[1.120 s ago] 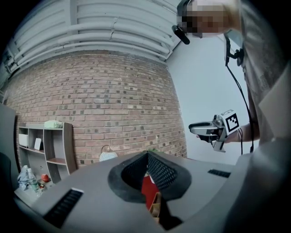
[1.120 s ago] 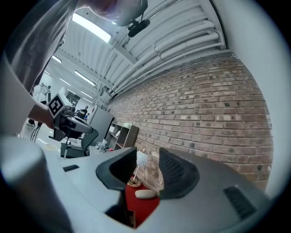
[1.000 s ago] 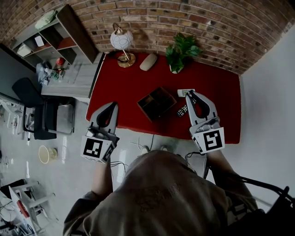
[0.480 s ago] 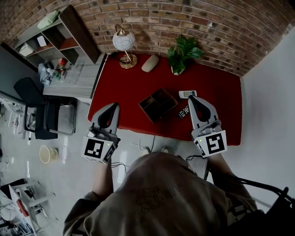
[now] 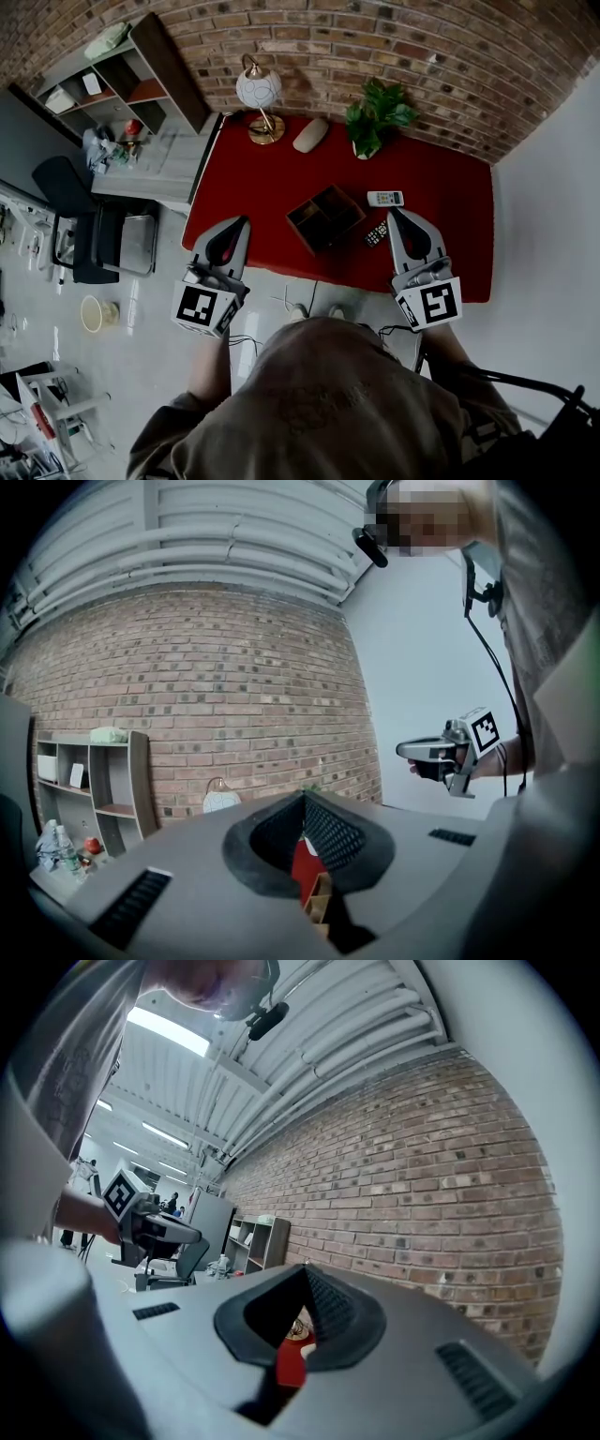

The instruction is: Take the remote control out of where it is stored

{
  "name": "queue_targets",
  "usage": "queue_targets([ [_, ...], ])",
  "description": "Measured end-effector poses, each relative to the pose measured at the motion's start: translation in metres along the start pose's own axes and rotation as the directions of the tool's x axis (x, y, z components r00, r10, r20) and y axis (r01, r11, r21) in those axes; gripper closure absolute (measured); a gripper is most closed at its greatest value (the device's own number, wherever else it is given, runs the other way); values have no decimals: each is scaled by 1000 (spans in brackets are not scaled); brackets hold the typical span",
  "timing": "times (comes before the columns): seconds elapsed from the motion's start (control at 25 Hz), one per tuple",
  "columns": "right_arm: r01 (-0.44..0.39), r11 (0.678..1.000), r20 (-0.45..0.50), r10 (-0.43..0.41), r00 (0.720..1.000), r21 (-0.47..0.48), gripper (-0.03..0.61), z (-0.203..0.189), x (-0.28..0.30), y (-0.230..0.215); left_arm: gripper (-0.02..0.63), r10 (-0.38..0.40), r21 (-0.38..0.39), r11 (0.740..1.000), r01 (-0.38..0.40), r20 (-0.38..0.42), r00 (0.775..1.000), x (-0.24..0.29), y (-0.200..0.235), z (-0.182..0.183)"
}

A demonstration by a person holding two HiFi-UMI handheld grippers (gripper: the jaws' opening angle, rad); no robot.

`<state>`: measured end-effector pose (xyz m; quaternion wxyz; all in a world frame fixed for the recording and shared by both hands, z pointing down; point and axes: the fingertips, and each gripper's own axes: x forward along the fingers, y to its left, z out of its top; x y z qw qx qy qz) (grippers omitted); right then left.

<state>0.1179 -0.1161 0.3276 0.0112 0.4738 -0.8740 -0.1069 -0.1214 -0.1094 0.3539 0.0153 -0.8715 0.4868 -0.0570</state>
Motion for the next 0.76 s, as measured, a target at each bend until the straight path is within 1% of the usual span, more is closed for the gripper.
queue_targets([
  [0.16,7,1000,-18,-7,1000,25,566,-4,-3,0,603,-21,9,1000,20,33,999,1,-5,4],
  [0.28,16,1000,-19,-15,1000,24,567,-5,-6,-1,603,-18,1,1000,18,-4,1000,-1,-5,-3],
  [0.4,18,1000,-23,-17,1000,19,566,-7,-8,0,603,-14,-6,1000,14,-15,1000,-1,-5,-4],
  [0.52,17,1000,-26,-17,1000,15,566,-8,-10,2,603,-34,8,999,34,20,999,-1,-8,-1],
  [0.6,17,1000,-29,-16,999,13,566,-8,-11,5,603,-41,2,999,41,35,999,-1,-10,3],
  [0.76,21,1000,-35,-21,999,13,567,-8,-15,10,603,-51,8,999,51,25,998,-3,-11,-1],
])
